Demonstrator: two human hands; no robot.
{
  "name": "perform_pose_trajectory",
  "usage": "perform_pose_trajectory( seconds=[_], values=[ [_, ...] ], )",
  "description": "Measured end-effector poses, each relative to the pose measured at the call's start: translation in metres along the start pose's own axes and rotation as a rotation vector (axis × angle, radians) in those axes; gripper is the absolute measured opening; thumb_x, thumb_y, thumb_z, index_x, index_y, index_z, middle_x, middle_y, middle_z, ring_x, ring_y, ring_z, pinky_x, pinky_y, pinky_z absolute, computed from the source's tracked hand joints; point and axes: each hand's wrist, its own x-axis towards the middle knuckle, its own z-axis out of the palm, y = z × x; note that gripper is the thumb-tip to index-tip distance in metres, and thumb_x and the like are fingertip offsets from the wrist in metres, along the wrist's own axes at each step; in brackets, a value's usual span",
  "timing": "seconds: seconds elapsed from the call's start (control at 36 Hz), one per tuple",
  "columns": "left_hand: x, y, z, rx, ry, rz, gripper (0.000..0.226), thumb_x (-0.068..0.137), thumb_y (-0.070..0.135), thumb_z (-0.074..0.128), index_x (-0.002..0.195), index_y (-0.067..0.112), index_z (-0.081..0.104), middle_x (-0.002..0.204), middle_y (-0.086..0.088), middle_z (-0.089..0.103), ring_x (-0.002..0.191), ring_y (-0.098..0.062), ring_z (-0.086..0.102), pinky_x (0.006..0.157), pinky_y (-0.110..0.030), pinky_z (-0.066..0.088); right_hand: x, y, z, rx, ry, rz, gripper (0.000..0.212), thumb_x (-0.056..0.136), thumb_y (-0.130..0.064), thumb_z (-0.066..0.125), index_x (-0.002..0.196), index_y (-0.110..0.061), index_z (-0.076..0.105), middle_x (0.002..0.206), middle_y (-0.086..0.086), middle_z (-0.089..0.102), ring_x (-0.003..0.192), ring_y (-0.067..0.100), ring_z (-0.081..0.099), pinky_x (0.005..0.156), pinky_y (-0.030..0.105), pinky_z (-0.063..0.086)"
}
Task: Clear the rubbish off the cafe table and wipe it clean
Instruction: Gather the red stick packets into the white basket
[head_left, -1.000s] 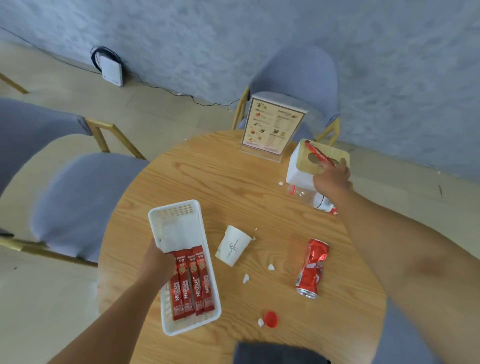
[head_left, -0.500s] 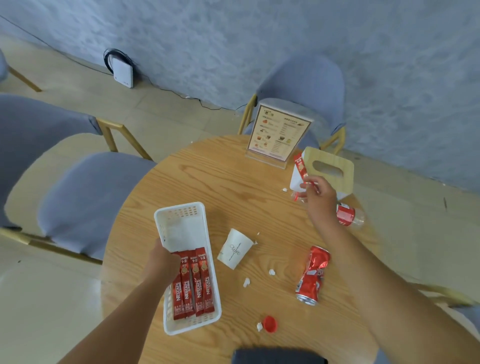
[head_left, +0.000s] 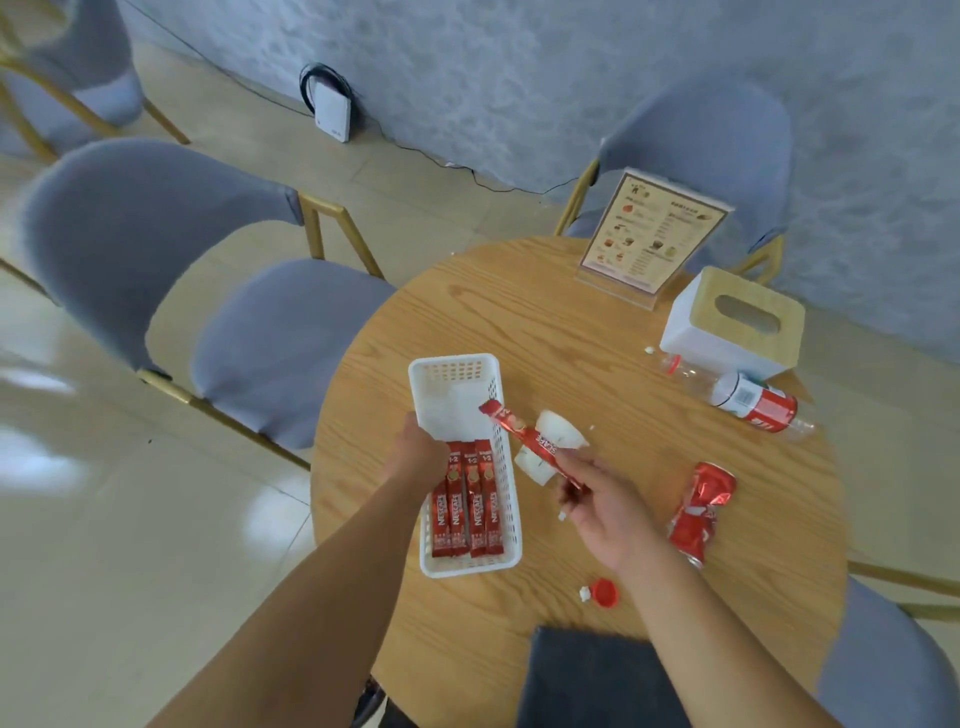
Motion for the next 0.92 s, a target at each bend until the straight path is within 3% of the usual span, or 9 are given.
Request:
perform_pose_trajectory(
  seconds=[0.06, 0.14, 0.28, 0.39, 0.5, 0.64, 0.72, 0.83, 0.92],
  values=[
    [0.005, -0.007, 0.0, -0.001, -0.002, -0.008, 0.03, 0.082, 0.041, 0.049, 0.107, 0.028, 0.057, 0.091, 0.002, 0.071, 0.076, -0.017, 0.07, 0.059, -0.034, 0.058, -0.003, 0.004, 0.003, -0.083, -0.016, -0.015, 0.02, 0.079, 0.004, 0.069, 0.099, 0.003, 0.068, 0.079, 0.009, 0.064, 0.065, 0.012, 0.054, 0.052, 0.018, 0.049],
    [0.009, -0.012, -0.002, 0.0, 0.0, -0.001, 0.031, 0.081, 0.04, 0.048, 0.109, 0.029, 0.055, 0.094, 0.003, 0.069, 0.079, -0.018, 0.069, 0.065, -0.037, 0.059, -0.004, 0.002, 0.008, -0.177, -0.046, -0.056, 0.012, 0.087, 0.007, 0.063, 0.095, -0.001, 0.069, 0.079, 0.007, 0.067, 0.066, 0.012, 0.056, 0.055, 0.019, 0.051],
    [0.022, -0.02, 0.004, -0.017, -0.012, -0.018, 0.034, 0.079, 0.037, 0.043, 0.105, 0.024, 0.059, 0.091, 0.0, 0.071, 0.077, -0.021, 0.07, 0.057, -0.037, 0.057, -0.002, -0.004, 0.015, -0.307, -0.061, -0.115, 0.009, 0.089, -0.003, 0.065, 0.097, -0.002, 0.07, 0.085, 0.011, 0.069, 0.072, 0.018, 0.062, 0.065, 0.028, 0.057],
    [0.044, -0.038, 0.017, -0.018, -0.009, -0.029, 0.029, 0.074, 0.043, 0.046, 0.099, 0.033, 0.057, 0.09, 0.003, 0.072, 0.075, -0.019, 0.072, 0.065, -0.045, 0.062, -0.005, 0.003, 0.029, -0.268, 0.017, -0.148, 0.007, 0.091, 0.007, 0.06, 0.09, 0.0, 0.059, 0.091, 0.023, 0.069, 0.075, 0.029, 0.069, 0.071, 0.036, 0.063],
    [0.019, -0.02, 0.004, -0.015, -0.012, -0.031, 0.03, 0.08, 0.038, 0.048, 0.109, 0.032, 0.054, 0.091, 0.006, 0.068, 0.077, -0.019, 0.07, 0.067, -0.041, 0.061, -0.009, 0.026, 0.042, -0.32, 0.113, -0.128, 0.015, 0.092, 0.012, 0.055, 0.091, -0.003, 0.051, 0.099, 0.03, 0.067, 0.075, 0.032, 0.074, 0.07, 0.036, 0.062],
    [0.021, -0.022, 0.006, -0.041, -0.021, -0.038, 0.04, 0.072, 0.054, 0.051, 0.103, 0.03, 0.057, 0.089, 0.003, 0.073, 0.073, -0.019, 0.073, 0.068, -0.046, 0.063, -0.015, 0.078, 0.055, -0.499, 0.129, -0.008, 0.022, 0.088, 0.018, 0.051, 0.094, -0.002, 0.055, 0.102, 0.017, 0.066, 0.086, 0.03, 0.075, 0.079, 0.041, 0.062],
    [0.009, -0.014, -0.001, -0.021, -0.024, -0.048, 0.037, 0.082, 0.035, 0.048, 0.117, 0.026, 0.049, 0.097, 0.0, 0.067, 0.082, -0.023, 0.069, 0.074, -0.047, 0.061, -0.008, 0.1, 0.062, -0.518, 0.184, -0.022, 0.023, 0.089, 0.017, 0.046, 0.086, -0.004, 0.055, 0.099, 0.011, 0.063, 0.09, 0.028, 0.073, 0.079, 0.036, 0.062],
    [0.002, -0.009, -0.005, -0.003, -0.026, -0.065, 0.039, 0.086, 0.024, 0.048, 0.126, 0.023, 0.044, 0.101, -0.001, 0.065, 0.085, -0.023, 0.067, 0.077, -0.047, 0.061, 0.008, 0.121, 0.07, -0.69, 0.266, -0.048, 0.023, 0.092, 0.009, 0.044, 0.097, -0.005, 0.061, 0.096, 0.002, 0.063, 0.08, 0.015, 0.067, 0.067, 0.028, 0.057],
    [0.001, -0.008, -0.006, -0.008, -0.027, -0.056, 0.034, 0.088, 0.02, 0.049, 0.122, 0.023, 0.044, 0.099, -0.001, 0.065, 0.085, -0.023, 0.068, 0.077, -0.048, 0.061, 0.02, 0.131, 0.069, -0.87, 0.321, -0.127, 0.026, 0.089, 0.004, 0.045, 0.098, -0.01, 0.064, 0.098, -0.001, 0.062, 0.088, 0.017, 0.062, 0.078, 0.035, 0.057]
  ],
)
